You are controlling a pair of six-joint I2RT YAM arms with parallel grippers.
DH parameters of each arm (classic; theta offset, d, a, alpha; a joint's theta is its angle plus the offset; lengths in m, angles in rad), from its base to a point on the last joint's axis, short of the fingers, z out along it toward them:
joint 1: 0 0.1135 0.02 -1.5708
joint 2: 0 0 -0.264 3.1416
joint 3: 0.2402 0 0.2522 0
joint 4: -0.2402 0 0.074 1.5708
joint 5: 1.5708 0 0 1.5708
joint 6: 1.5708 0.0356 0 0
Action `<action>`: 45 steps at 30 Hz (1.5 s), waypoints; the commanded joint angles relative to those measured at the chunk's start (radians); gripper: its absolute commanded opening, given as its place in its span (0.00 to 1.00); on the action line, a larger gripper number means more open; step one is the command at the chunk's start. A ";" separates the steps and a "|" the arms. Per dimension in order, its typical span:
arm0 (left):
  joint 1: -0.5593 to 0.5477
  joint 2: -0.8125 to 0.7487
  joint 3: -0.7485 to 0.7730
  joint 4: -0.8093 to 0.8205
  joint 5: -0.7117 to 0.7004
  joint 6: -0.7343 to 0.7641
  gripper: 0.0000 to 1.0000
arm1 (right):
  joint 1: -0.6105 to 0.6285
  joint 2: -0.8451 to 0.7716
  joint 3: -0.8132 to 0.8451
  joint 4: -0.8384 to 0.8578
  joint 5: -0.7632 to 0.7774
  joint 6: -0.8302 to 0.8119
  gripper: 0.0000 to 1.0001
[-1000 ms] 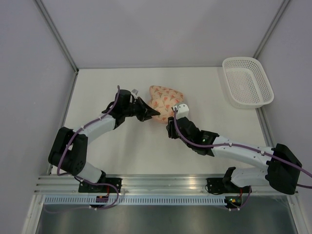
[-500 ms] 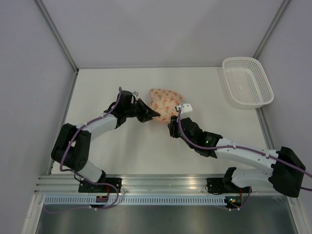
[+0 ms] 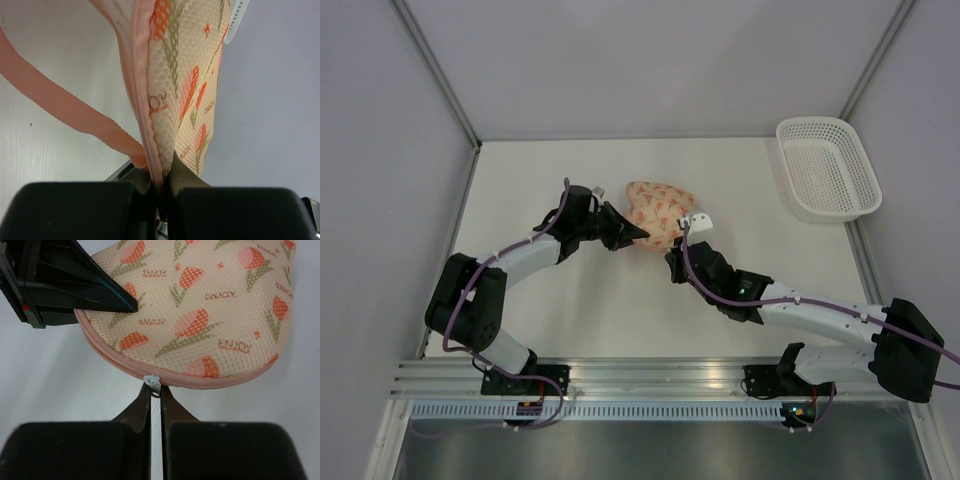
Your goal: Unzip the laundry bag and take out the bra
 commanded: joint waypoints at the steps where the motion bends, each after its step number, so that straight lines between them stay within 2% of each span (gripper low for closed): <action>1: -0.002 -0.016 0.018 0.073 0.027 -0.054 0.02 | 0.000 -0.044 -0.012 0.039 0.039 -0.001 0.01; 13: 0.027 -0.006 -0.014 0.058 0.024 -0.016 0.02 | 0.001 -0.098 -0.006 -0.153 0.142 0.019 0.00; 18: 0.056 -0.022 -0.028 0.036 0.044 0.012 0.02 | 0.001 -0.086 -0.009 -0.176 0.145 0.023 0.00; 24: 0.102 -0.019 -0.035 -0.005 0.127 0.110 0.02 | 0.000 -0.061 -0.001 -0.196 0.145 0.023 0.00; 32: 0.146 -0.017 -0.069 -0.084 0.274 0.317 0.02 | -0.011 0.003 0.017 -0.233 0.131 0.019 0.00; 36: 0.168 -0.034 -0.077 -0.203 0.292 0.449 0.02 | -0.016 0.018 0.025 -0.240 0.124 0.019 0.00; 45: 0.214 -0.128 -0.092 -0.383 0.348 0.613 0.02 | -0.031 0.055 0.035 -0.244 0.104 0.011 0.01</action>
